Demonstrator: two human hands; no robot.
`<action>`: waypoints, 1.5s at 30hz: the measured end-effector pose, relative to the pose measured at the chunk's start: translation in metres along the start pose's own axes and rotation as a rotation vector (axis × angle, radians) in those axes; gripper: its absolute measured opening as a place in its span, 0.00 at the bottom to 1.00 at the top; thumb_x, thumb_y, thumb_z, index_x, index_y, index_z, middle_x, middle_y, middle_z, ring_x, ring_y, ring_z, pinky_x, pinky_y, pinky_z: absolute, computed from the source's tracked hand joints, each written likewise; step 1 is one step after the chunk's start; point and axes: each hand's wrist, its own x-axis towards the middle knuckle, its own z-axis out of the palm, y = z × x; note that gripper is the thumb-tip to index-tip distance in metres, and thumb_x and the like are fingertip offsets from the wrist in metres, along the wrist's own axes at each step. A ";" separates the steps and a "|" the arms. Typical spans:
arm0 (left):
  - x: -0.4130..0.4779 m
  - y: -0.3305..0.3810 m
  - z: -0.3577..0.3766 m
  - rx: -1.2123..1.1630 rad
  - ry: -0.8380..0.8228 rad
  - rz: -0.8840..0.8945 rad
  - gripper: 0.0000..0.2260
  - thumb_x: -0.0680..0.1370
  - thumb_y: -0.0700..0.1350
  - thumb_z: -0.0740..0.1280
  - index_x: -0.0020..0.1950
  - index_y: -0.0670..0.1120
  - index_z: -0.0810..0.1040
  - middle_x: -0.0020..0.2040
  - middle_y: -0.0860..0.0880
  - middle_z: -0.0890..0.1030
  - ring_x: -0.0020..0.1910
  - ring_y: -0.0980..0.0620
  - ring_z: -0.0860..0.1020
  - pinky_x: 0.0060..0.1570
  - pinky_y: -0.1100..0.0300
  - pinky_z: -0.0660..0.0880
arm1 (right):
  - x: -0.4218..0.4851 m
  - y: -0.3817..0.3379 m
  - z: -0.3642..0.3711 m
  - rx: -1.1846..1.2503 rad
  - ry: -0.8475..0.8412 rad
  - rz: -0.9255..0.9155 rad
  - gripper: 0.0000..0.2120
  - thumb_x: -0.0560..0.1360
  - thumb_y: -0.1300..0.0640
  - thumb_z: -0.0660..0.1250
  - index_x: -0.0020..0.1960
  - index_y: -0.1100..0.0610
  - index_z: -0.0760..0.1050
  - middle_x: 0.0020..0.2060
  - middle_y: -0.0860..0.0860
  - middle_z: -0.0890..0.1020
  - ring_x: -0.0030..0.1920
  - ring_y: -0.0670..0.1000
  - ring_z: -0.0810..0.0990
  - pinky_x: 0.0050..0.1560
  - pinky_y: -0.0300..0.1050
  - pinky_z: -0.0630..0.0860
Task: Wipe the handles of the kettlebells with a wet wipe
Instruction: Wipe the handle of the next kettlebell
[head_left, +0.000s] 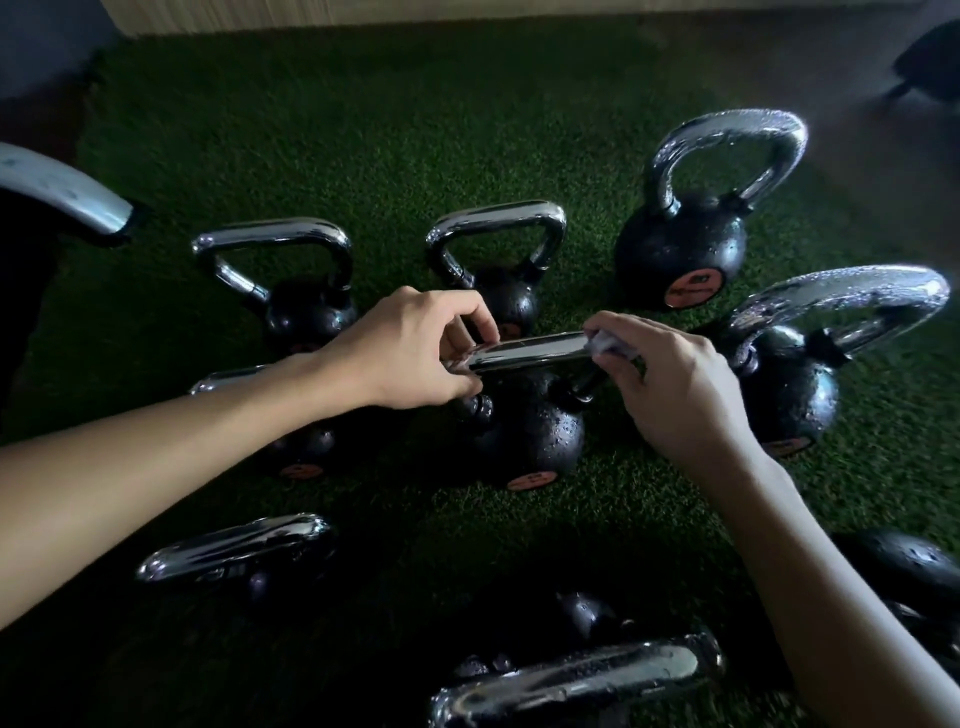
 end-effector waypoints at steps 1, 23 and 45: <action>0.001 0.001 -0.001 0.005 -0.015 -0.007 0.18 0.66 0.46 0.82 0.51 0.57 0.80 0.40 0.57 0.84 0.39 0.63 0.82 0.45 0.59 0.80 | 0.001 -0.001 -0.001 -0.007 -0.013 0.003 0.13 0.78 0.53 0.70 0.61 0.42 0.79 0.50 0.35 0.83 0.52 0.46 0.82 0.46 0.44 0.77; -0.114 0.105 -0.003 -0.013 -0.592 -0.095 0.16 0.71 0.68 0.69 0.52 0.61 0.82 0.48 0.63 0.85 0.39 0.64 0.80 0.38 0.70 0.74 | -0.142 -0.053 -0.109 0.191 -0.337 -0.232 0.11 0.69 0.52 0.79 0.50 0.42 0.86 0.45 0.37 0.83 0.41 0.32 0.77 0.41 0.25 0.69; -0.148 0.133 0.014 0.191 -0.449 -0.136 0.16 0.66 0.62 0.81 0.49 0.58 0.83 0.44 0.63 0.84 0.37 0.68 0.79 0.33 0.73 0.69 | -0.195 -0.040 -0.078 0.004 -0.124 -0.114 0.10 0.74 0.42 0.73 0.54 0.34 0.82 0.55 0.29 0.81 0.52 0.38 0.82 0.51 0.42 0.80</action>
